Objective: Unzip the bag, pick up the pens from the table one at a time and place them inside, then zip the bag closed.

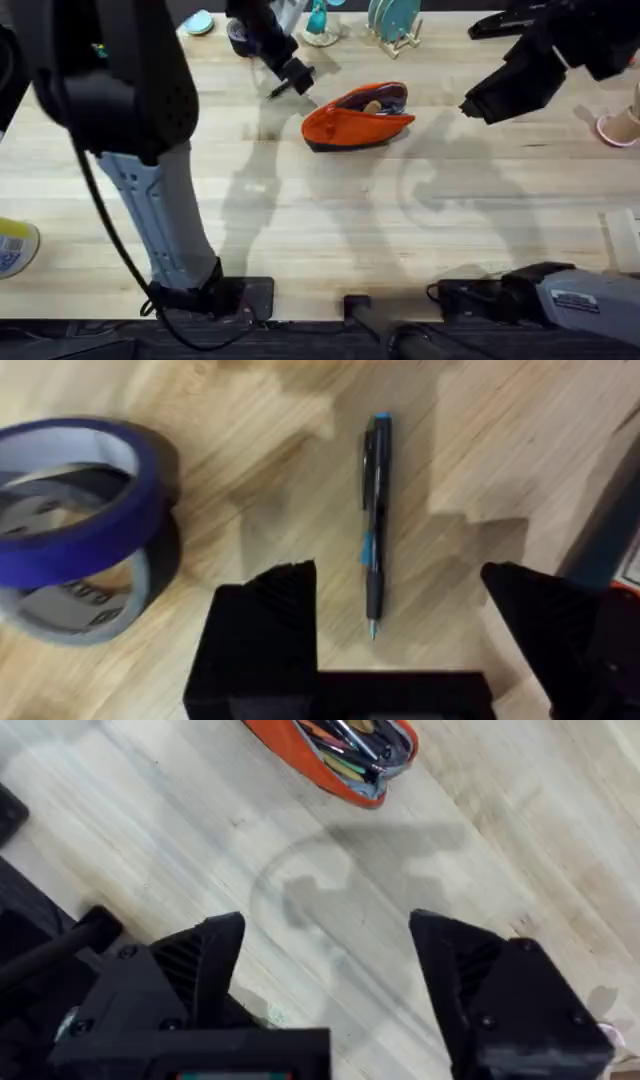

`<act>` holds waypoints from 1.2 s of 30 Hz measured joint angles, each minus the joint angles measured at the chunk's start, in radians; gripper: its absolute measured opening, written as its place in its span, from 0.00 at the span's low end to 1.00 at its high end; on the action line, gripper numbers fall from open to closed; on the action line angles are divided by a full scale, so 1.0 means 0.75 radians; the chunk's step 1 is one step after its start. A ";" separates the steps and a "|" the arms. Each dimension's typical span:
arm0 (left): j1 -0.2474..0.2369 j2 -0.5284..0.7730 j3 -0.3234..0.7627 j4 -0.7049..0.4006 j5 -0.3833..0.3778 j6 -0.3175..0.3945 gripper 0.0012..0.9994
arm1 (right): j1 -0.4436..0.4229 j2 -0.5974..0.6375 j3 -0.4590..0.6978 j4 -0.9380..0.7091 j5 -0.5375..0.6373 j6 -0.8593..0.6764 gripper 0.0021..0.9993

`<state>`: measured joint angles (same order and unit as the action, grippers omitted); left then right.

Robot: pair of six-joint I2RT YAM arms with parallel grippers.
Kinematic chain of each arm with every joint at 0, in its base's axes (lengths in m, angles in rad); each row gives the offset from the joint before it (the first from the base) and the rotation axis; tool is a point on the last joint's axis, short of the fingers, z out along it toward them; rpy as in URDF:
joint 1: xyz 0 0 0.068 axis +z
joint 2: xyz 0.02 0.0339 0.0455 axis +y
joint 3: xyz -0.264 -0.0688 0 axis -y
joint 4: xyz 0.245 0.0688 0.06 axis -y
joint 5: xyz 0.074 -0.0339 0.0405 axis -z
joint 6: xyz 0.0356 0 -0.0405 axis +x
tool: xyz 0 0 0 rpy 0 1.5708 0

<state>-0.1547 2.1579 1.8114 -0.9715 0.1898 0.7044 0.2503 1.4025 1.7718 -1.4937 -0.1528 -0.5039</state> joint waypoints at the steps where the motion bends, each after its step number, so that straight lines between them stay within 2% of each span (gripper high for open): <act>1: 0.000 0.015 0.000 0.000 0.000 0.000 0.99 | 0.000 0.000 0.000 0.000 0.000 0.000 1.00; 12: 0.000 0.102 0.008 0.004 -0.001 0.005 1.00 | 0.000 0.000 0.000 -0.001 0.000 0.000 1.00; 14: 0.000 0.104 0.010 0.004 -0.001 0.005 0.96 | 0.000 0.000 0.000 -0.001 0.000 0.000 1.00; 18: 0.000 0.106 0.016 0.004 0.000 0.005 0.75 | 0.000 0.000 0.000 0.000 0.001 0.000 0.99; 19: 0.000 0.106 0.016 0.000 0.001 0.009 0.57 | 0.000 0.000 0.000 -0.001 0.000 0.000 1.00; 21: 0.000 0.106 0.016 -0.003 0.002 0.008 0.43 | 0.000 0.001 0.000 -0.001 0.000 0.000 1.00; 25: -0.002 0.106 0.017 -0.007 0.030 0.006 0.07 | 0.000 0.000 0.000 -0.001 0.000 0.000 1.00; 33: -0.006 0.106 0.023 -0.013 0.030 0.004 0.04 | 0.000 0.000 0.000 -0.001 0.000 0.000 1.00; 36: -0.006 0.110 0.036 -0.061 0.025 -0.020 0.04 | 0.000 0.000 0.000 0.000 0.000 0.000 1.00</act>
<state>-0.1593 2.2406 1.8386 -1.0170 0.2085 0.6895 0.2501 1.4029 1.7718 -1.4937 -0.1528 -0.5041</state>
